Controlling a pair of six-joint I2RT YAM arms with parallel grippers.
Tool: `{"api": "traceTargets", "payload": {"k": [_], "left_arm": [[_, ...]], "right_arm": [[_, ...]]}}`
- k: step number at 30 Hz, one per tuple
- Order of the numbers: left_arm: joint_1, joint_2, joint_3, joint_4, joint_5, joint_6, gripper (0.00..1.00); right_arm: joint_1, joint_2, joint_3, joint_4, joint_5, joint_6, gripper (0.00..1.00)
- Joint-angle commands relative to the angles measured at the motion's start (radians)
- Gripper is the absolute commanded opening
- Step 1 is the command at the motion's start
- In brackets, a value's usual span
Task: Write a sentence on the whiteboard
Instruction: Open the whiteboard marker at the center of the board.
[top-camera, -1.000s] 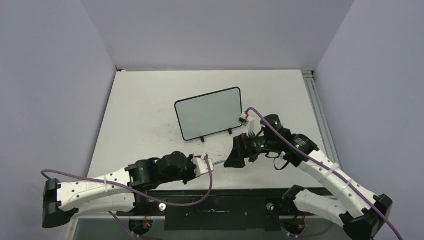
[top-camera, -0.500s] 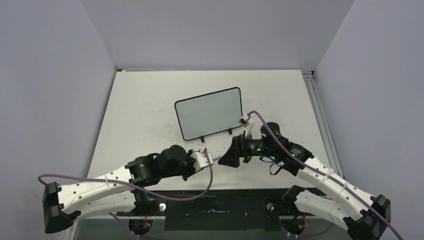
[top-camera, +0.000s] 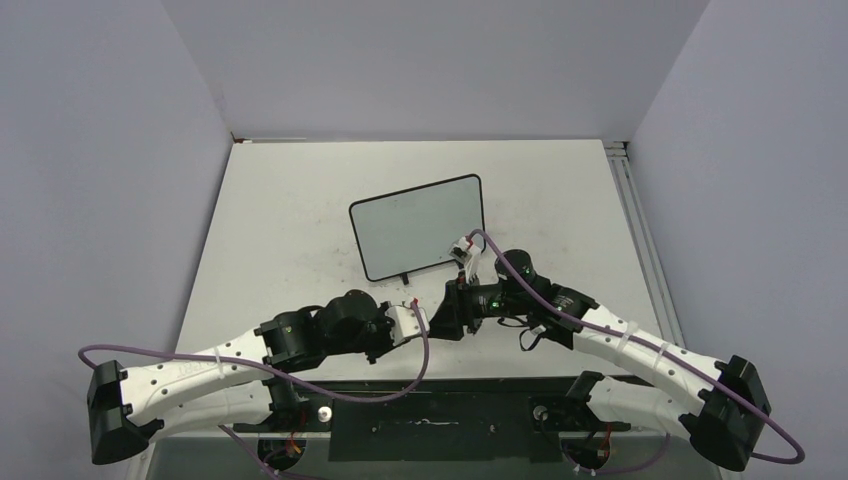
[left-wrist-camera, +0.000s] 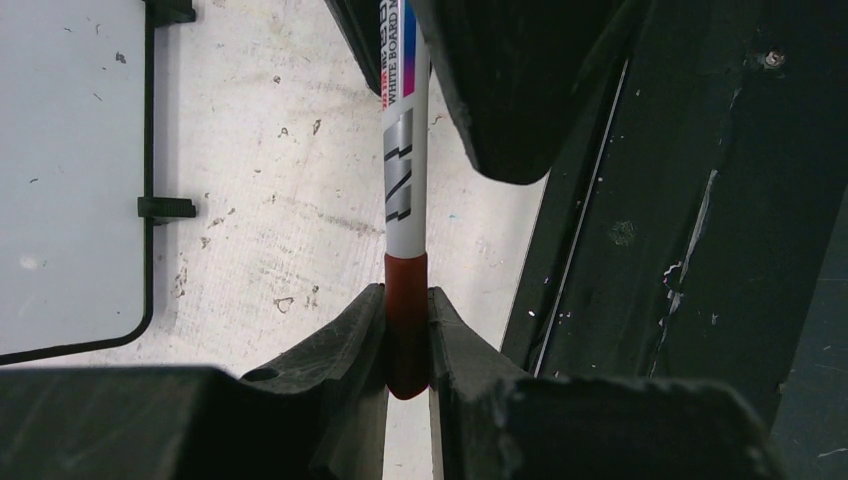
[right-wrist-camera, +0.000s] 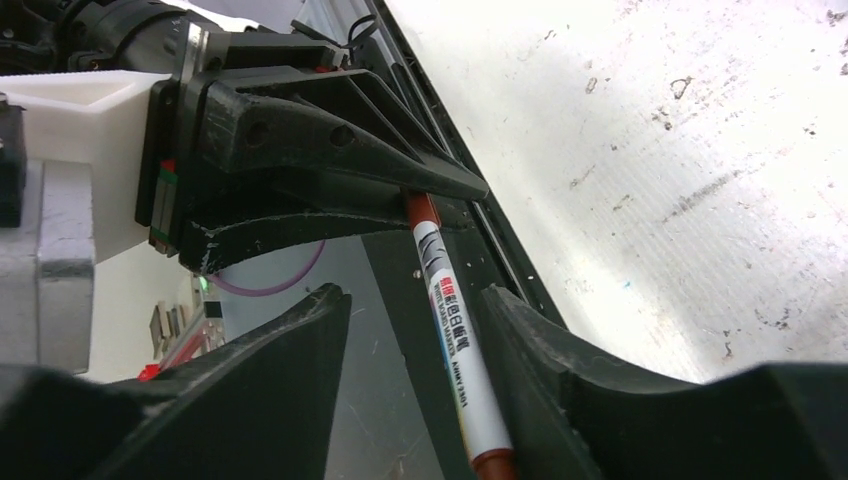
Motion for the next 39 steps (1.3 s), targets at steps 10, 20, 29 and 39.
{"api": "traceTargets", "payload": {"k": [10,20,29,39], "left_arm": [[0.004,-0.019,0.046,0.029,0.032,0.005,0.0],[0.003,-0.029,0.04,0.036,0.048,0.007,0.0],[0.004,-0.033,0.033,0.045,0.043,0.007,0.0],[0.005,-0.091,0.003,0.07,0.005,-0.002,0.0]], "right_arm": [[0.005,0.001,-0.05,0.186,-0.052,0.038,0.35],[0.005,0.006,-0.066,0.225,-0.079,0.053,0.24],[0.003,-0.004,-0.074,0.227,-0.061,0.045,0.05],[-0.06,-0.102,-0.091,0.207,-0.077,0.016,0.05]]}}
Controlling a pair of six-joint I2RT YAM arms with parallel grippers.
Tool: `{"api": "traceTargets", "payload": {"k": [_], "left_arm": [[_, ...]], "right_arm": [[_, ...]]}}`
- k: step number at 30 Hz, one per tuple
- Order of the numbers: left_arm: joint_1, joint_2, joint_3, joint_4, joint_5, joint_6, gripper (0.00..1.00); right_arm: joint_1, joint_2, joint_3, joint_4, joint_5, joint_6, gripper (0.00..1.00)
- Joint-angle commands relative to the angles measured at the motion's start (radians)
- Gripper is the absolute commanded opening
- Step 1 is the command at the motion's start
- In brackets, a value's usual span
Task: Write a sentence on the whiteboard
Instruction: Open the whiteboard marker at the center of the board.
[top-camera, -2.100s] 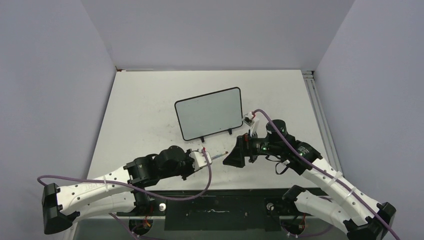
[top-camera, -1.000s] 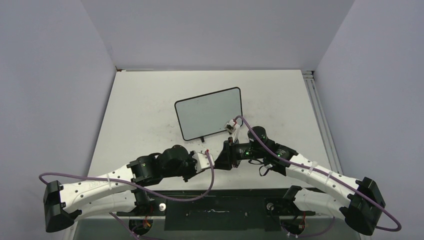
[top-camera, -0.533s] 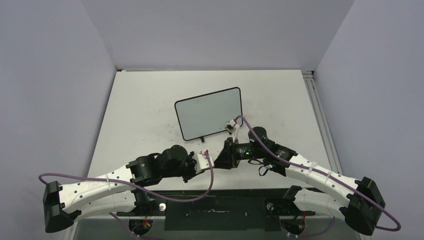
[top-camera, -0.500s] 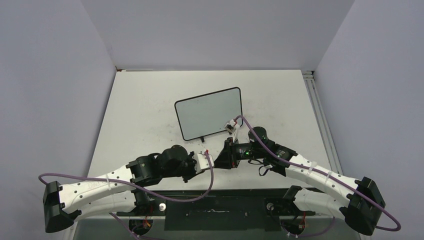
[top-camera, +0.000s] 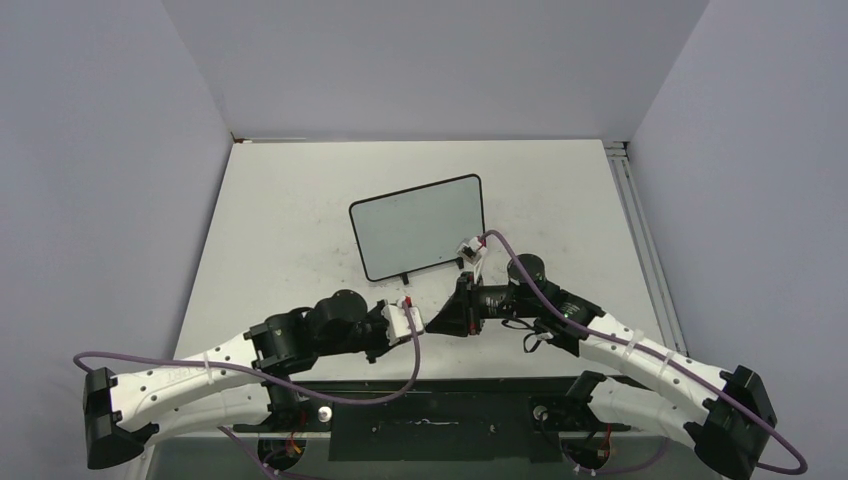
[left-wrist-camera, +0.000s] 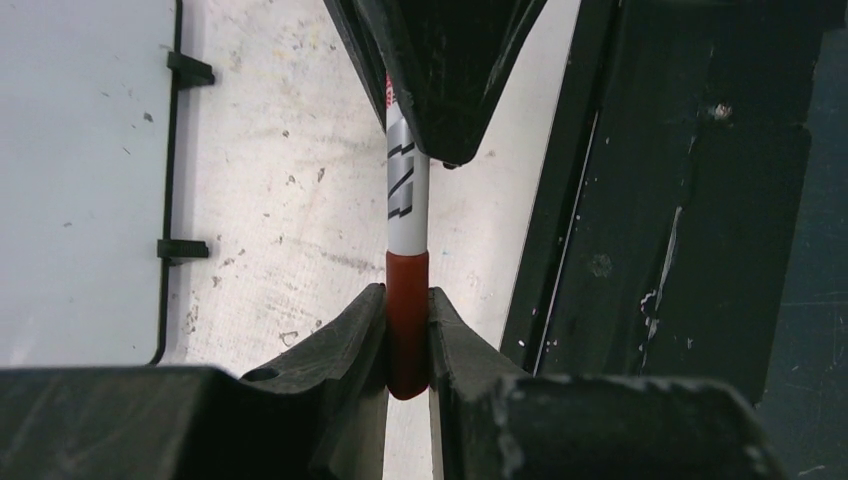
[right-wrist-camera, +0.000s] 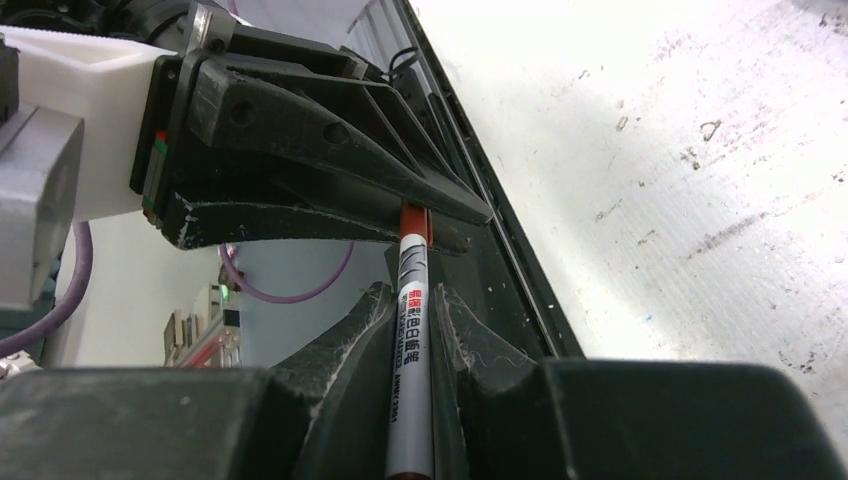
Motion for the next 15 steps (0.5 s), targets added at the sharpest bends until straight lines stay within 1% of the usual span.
{"api": "traceTargets", "payload": {"k": [1,4,7,9,15], "left_arm": [[0.005,-0.041,0.0,0.054,-0.032,-0.001,0.0],[0.005,-0.027,0.0,0.055,-0.048,0.001,0.0],[0.005,-0.004,0.007,0.049,-0.055,0.002,0.0],[0.005,0.003,0.011,0.047,-0.084,0.001,0.0],[0.009,-0.009,0.0,0.054,-0.103,-0.004,0.0]], "right_arm": [[-0.051,-0.068,-0.008,0.044,-0.041,-0.034,0.05],[-0.077,-0.082,0.013,-0.01,-0.047,-0.068,0.05],[-0.082,-0.087,0.042,-0.094,-0.021,-0.117,0.05],[-0.084,-0.091,0.06,-0.132,-0.009,-0.144,0.05],[-0.088,-0.113,0.069,-0.148,0.006,-0.159,0.05]]}}
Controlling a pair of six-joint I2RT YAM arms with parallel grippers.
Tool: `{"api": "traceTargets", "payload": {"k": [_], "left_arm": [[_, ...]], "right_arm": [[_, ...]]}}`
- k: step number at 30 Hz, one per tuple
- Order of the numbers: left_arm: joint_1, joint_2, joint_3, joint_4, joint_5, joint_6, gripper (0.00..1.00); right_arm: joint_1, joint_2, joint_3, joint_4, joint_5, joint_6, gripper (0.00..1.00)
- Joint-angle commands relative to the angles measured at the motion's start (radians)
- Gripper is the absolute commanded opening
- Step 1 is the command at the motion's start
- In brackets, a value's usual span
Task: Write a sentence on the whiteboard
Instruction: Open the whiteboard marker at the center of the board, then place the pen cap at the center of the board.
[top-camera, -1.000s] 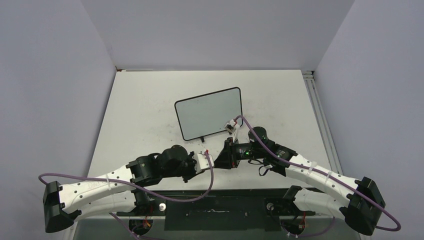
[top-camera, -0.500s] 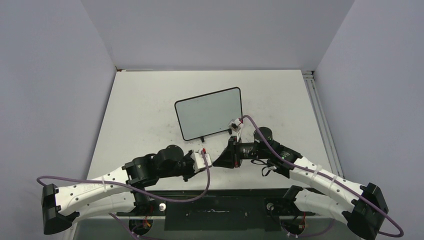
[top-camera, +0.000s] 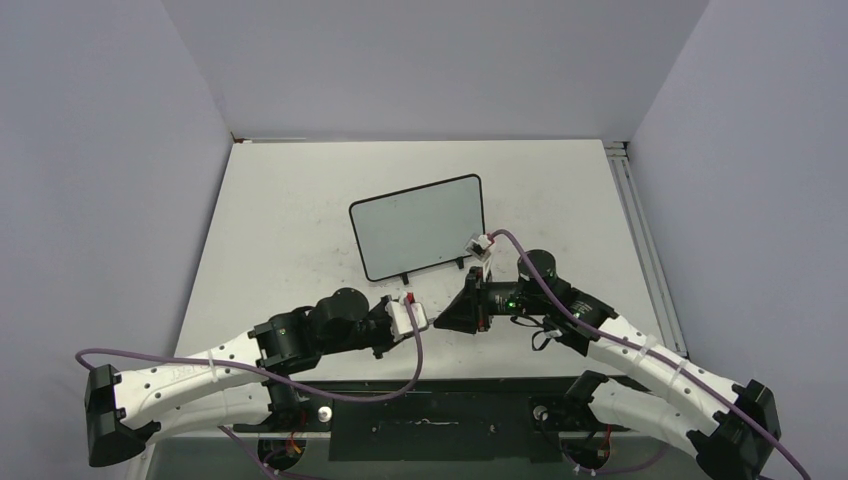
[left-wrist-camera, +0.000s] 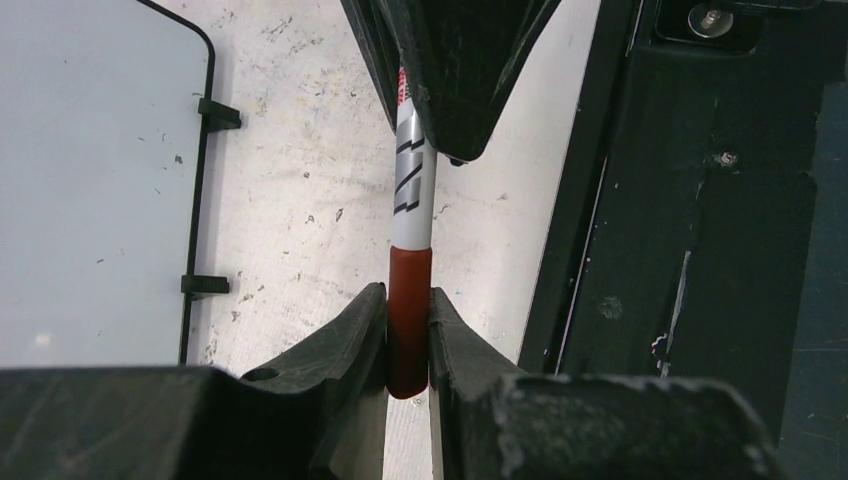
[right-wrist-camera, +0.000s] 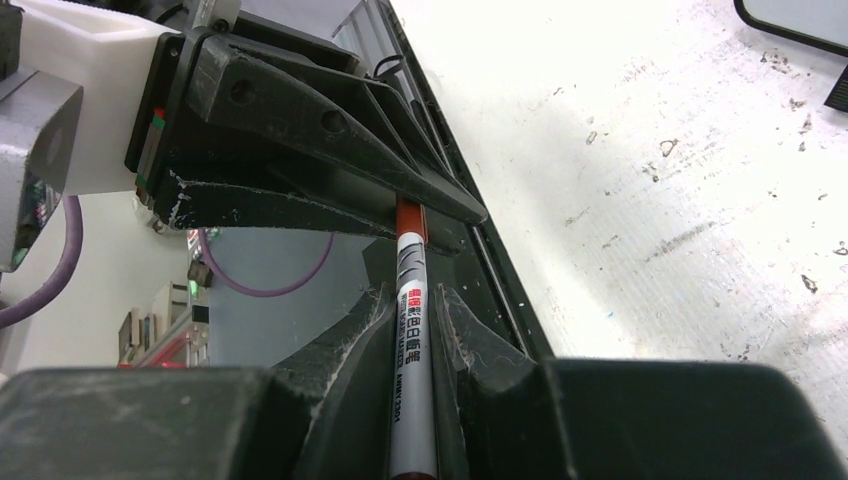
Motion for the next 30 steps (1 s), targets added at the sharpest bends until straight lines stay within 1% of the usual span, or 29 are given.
{"api": "traceTargets", "payload": {"k": [1,11,30], "left_arm": [[0.015,-0.021,0.001,-0.045,-0.088,-0.009,0.0],[0.022,-0.015,-0.003,-0.039,-0.091,-0.012,0.0],[0.023,-0.033,-0.01,-0.041,-0.113,-0.009,0.0]], "right_arm": [[-0.028,-0.049,0.042,-0.058,0.037,-0.061,0.05],[-0.053,-0.085,0.06,-0.088,0.023,-0.073,0.05],[-0.076,-0.131,0.143,-0.213,0.035,-0.127,0.05]]}}
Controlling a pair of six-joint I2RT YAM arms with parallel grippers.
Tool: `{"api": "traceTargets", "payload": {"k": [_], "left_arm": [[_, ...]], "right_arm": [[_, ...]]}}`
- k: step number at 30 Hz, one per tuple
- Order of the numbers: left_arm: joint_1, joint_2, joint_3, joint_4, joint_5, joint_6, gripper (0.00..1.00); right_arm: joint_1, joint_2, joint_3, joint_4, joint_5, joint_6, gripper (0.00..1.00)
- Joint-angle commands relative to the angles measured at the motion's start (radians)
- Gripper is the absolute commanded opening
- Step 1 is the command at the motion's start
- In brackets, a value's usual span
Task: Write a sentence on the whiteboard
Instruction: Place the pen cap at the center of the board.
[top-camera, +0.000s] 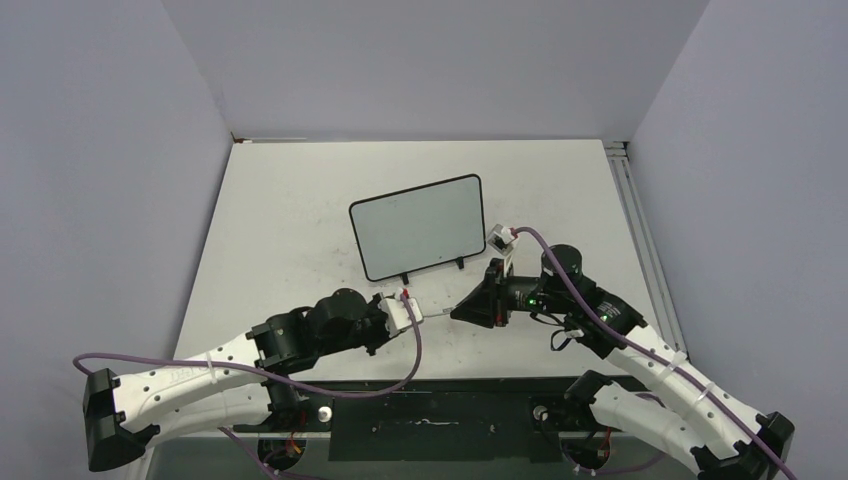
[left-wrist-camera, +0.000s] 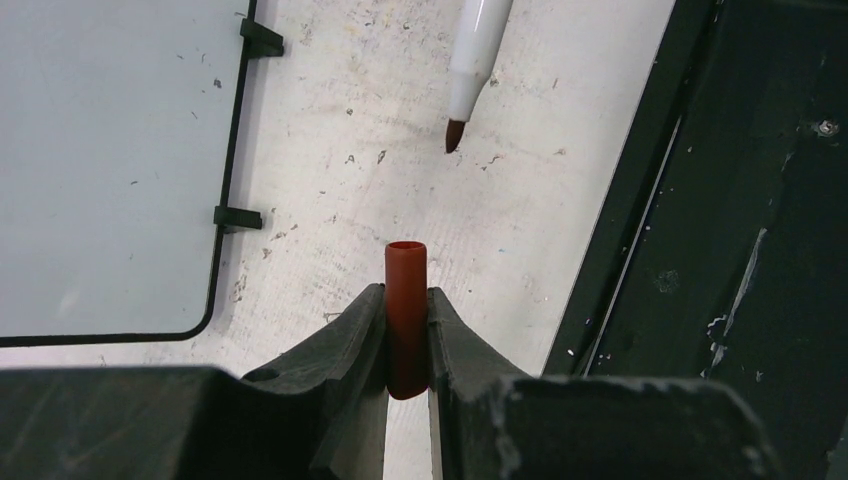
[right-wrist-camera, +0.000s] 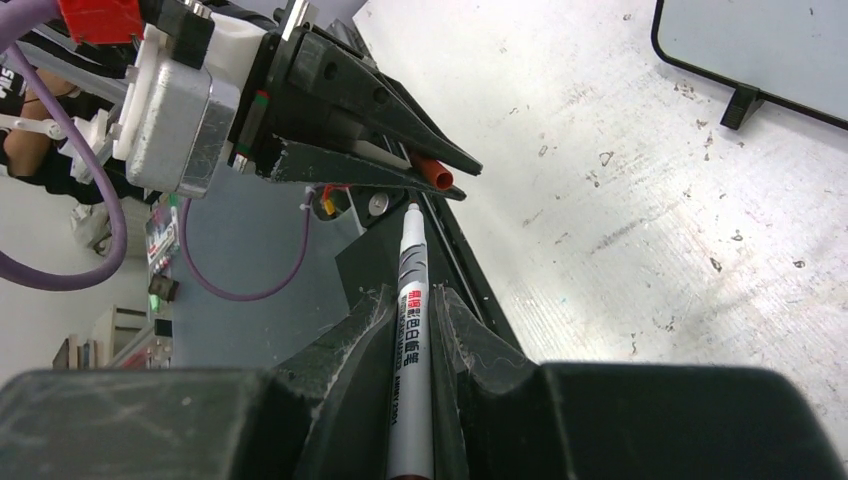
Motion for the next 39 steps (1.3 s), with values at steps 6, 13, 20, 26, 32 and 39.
{"api": "traceTargets", "payload": {"k": [6,13,20,26,32,39], "left_arm": [[0.002,-0.02,0.013,-0.002,-0.027,-0.014,0.0],[0.02,0.084,0.072,-0.016,-0.048,-0.249,0.0],[0.021,0.245,-0.041,0.229,0.01,-0.587,0.0],[0.027,0.314,-0.119,0.349,-0.157,-0.691,0.0],[0.042,0.4,-0.113,0.323,-0.191,-0.715,0.01],[0.042,0.505,-0.074,0.277,-0.218,-0.725,0.09]], "right_arm": [[-0.009,-0.032,0.085,-0.087,0.074,-0.064,0.05],[-0.008,-0.089,0.102,-0.128,0.352,-0.067,0.05],[-0.006,-0.205,0.051,-0.072,0.51,-0.041,0.05],[-0.007,-0.245,0.04,-0.096,0.567,-0.04,0.05],[-0.006,-0.277,0.028,-0.124,0.591,-0.034,0.05],[-0.007,-0.288,0.022,-0.134,0.601,-0.033,0.05]]}}
